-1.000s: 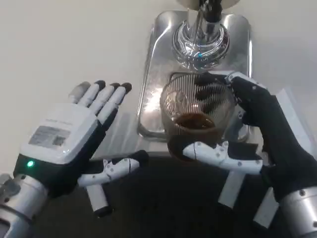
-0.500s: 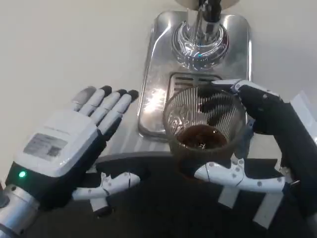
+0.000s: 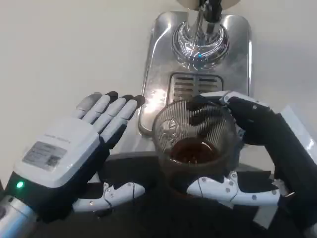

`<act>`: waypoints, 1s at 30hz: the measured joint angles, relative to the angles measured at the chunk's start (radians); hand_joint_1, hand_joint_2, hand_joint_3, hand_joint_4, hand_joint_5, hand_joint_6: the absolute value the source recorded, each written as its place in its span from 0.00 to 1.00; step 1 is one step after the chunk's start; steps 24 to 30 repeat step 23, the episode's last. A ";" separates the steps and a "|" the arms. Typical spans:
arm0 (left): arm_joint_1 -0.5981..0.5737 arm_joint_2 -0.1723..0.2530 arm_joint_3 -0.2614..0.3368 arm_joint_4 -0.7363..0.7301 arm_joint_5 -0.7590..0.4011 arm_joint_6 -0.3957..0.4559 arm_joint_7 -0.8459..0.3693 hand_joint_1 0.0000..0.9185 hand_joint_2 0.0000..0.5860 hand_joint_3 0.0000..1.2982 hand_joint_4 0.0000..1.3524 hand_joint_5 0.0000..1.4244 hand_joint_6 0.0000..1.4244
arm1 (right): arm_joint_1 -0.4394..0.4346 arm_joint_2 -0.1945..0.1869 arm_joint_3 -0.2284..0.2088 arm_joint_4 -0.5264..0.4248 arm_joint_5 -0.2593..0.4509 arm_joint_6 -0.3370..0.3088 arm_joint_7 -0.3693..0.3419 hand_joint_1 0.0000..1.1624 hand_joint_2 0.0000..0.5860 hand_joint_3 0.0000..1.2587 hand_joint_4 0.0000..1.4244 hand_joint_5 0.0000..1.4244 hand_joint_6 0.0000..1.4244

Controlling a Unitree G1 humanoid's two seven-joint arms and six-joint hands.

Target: Grasp the cup under the faucet to collect the drink, then remove the cup.

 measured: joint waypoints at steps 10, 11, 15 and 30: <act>-0.001 -0.021 -0.006 0.000 0.000 -0.006 -0.001 0.00 0.31 0.00 0.00 0.00 0.00 | 0.006 0.033 0.022 0.000 -0.027 -0.001 0.003 1.00 0.61 0.51 0.46 0.54 0.70; -0.001 -0.022 -0.007 0.000 0.000 -0.007 -0.001 0.00 0.31 0.00 0.00 0.00 0.00 | 0.007 0.035 0.023 0.000 -0.029 -0.002 0.003 1.00 0.61 0.51 0.46 0.54 0.70; -0.002 -0.023 -0.008 0.000 0.001 -0.010 -0.001 0.00 0.31 0.00 0.00 0.00 0.00 | 0.019 0.043 0.027 0.000 -0.044 -0.016 0.005 1.00 0.62 0.50 0.45 0.53 0.70; 0.000 -0.027 -0.008 0.000 0.000 -0.010 -0.007 0.00 0.31 0.00 0.00 0.00 0.00 | 0.041 0.063 0.031 0.000 -0.054 -0.026 0.016 1.00 0.63 0.50 0.45 0.54 0.70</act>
